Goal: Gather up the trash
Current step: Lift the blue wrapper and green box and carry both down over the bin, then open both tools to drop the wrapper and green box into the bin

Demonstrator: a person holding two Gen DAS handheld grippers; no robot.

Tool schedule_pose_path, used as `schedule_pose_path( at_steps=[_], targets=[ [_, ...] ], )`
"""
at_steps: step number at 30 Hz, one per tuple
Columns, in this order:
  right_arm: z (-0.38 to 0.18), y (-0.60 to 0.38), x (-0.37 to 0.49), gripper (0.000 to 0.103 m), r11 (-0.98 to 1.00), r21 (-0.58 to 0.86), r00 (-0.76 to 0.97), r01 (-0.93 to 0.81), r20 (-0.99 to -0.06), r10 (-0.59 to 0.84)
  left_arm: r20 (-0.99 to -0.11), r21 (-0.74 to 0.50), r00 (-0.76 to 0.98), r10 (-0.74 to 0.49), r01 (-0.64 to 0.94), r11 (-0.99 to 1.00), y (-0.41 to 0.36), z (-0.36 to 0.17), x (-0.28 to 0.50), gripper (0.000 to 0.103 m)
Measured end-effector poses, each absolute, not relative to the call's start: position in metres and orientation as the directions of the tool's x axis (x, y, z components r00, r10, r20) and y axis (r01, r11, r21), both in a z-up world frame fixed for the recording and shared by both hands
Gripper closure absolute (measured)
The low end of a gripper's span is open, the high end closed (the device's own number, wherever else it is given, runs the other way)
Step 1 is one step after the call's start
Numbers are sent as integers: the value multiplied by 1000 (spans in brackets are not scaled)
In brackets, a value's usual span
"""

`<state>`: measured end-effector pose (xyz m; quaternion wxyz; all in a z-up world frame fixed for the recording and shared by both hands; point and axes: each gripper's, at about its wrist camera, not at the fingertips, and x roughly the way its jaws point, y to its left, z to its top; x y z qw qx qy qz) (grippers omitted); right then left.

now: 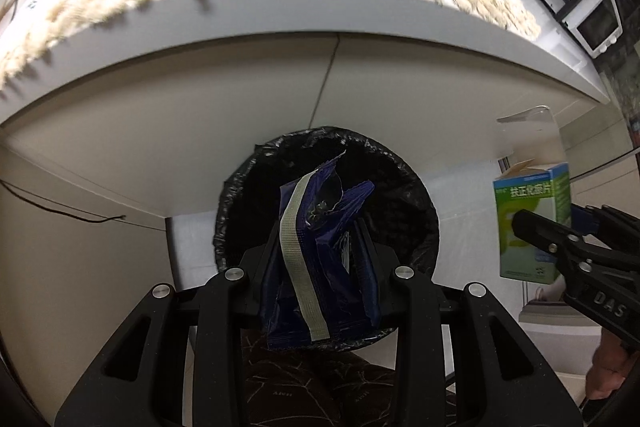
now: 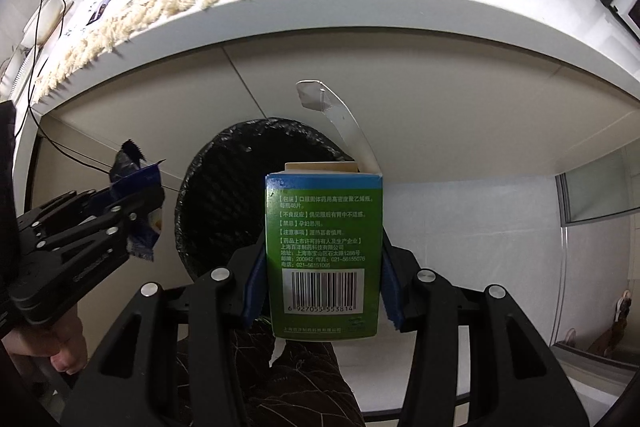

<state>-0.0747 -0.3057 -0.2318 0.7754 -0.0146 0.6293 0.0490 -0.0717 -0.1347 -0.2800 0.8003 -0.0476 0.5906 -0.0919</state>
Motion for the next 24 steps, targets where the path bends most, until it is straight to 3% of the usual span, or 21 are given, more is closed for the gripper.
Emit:
schedule_pose_path(
  at_steps=[7,9,11,17,24],
  targets=[
    [-235,-325,-79,58,998,25,190,-65,-981,37,-941,-189,264,-211,105,976,-149,-295,-69,66],
    [-235,-327,-80,58,998,24,189,-63,-981,36,-941,-185,269,-205,100,978,-152,-295,-70,55],
    [-238,-327,-79,58,998,24,187,-61,-982,35,-938,-180,283,-198,89,980,-152,-293,-70,38],
    [-243,-325,-76,58,997,30,182,-67,-982,42,-930,-183,313,-193,64,981,-142,-287,-70,14],
    [-252,-308,-68,58,994,48,179,-100,-982,65,-929,-134,346,-131,17,991,-119,-276,-72,6]
  ],
)
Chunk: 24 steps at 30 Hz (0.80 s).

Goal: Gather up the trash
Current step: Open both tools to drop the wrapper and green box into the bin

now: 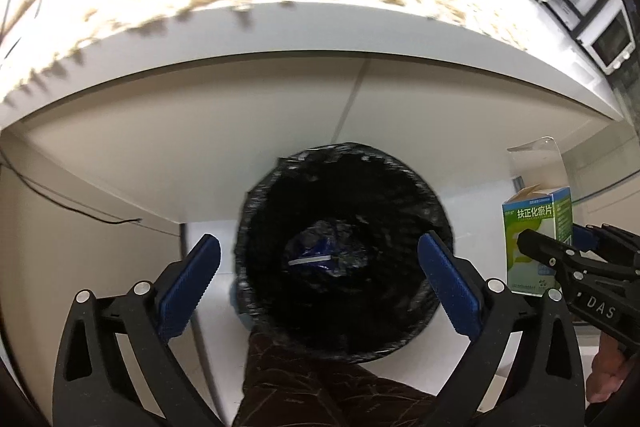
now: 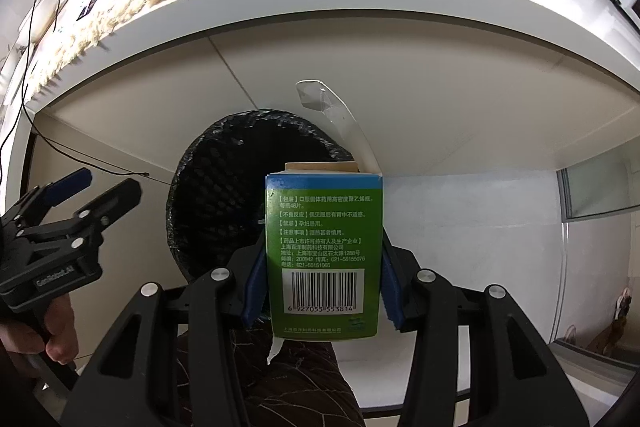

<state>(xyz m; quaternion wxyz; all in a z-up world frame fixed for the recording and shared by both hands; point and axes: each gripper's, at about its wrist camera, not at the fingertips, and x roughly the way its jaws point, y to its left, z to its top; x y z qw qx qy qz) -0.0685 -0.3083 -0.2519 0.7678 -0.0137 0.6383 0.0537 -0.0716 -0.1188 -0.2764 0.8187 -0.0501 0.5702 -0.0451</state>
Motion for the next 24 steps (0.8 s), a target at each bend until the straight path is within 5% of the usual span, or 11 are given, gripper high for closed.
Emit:
schedule_pose_path(
  at_steps=[19,24],
  targets=[
    [-309,-231,-48,58,965,45,100,-259,-992,74,-940,-113,334,-67,-121,986,-41,-272,-93,6],
    [-315,-223,-44,44,962,20,99,-272,-994,49,-939,-105,340,-52,-140,985,-34,-272,-92,6]
  ],
)
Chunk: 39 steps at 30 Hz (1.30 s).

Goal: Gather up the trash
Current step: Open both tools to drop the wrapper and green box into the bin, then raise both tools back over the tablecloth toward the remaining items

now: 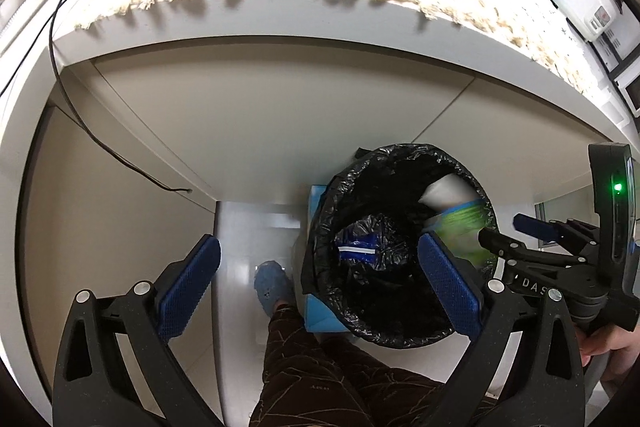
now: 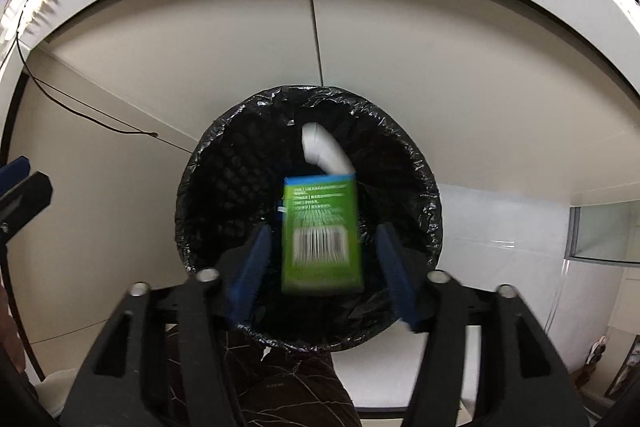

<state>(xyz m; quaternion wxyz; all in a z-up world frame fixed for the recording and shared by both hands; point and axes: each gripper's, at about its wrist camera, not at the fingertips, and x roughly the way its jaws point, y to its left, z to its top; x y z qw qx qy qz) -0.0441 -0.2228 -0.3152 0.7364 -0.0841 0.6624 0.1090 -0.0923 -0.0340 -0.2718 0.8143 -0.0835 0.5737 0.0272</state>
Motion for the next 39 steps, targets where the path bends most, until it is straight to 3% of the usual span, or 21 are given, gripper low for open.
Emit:
schedule_pose_path(
  at_steps=[13,28,39],
  targets=[
    [-266,-244,-36,9,980,-4,221,-198,-974,40,-928,-117,366,-70,-107,987,-46,-250,-77,6],
    [-160,-261,-27,8,981,2,371,-192,-926,74,-870,-185,480,-111,-110,977,-63,-154,-70,6],
    [-94,-261,-15,8,979,0,481,-205,-871,101,-839,-155,540,-60,-132,979,-64,-100,-64,6]
  ],
)
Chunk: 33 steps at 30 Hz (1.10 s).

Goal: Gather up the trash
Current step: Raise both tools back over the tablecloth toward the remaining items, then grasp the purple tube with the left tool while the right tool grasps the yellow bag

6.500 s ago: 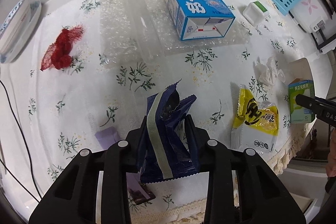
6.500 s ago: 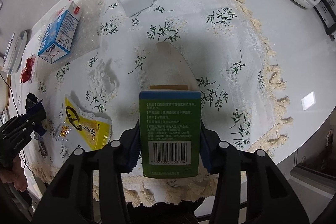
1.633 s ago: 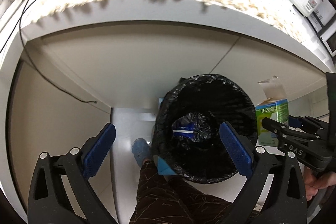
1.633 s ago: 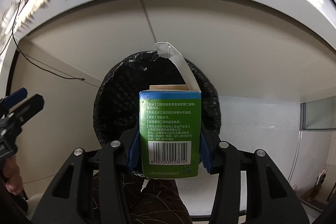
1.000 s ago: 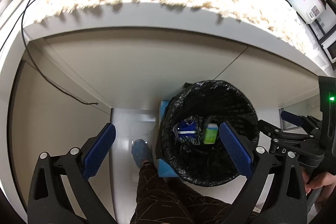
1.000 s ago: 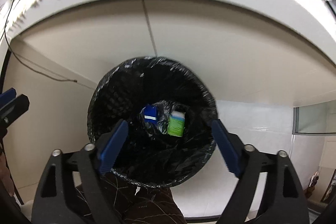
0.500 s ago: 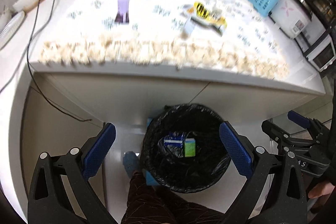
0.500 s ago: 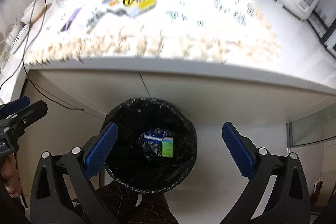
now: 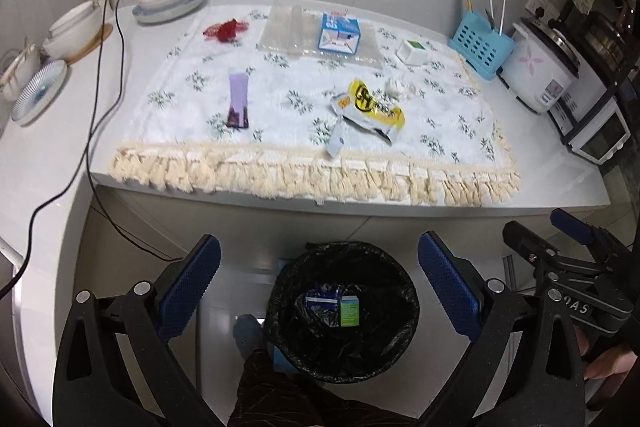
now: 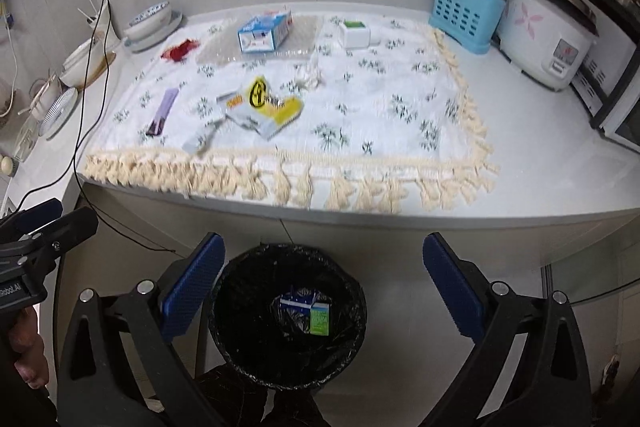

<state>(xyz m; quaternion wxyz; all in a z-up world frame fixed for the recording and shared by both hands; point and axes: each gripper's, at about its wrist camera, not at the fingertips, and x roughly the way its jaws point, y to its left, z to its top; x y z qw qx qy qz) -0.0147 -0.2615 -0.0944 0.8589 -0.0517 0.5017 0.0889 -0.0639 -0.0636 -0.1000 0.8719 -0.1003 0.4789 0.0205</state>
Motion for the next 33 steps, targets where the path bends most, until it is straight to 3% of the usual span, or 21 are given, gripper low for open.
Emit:
schedule_pose_path(
  at_steps=[14,33],
  targets=[
    [-79,-242,37,9,980,-2,493,-200,-864,99,-855,-109,519,7,-193,975,-2,-87,-1,7],
    [-142,-181,144,20,984,-28,325,-179,-945,32,-944,-82,329,-24,-164,983,50,-167,125,15]
  ],
)
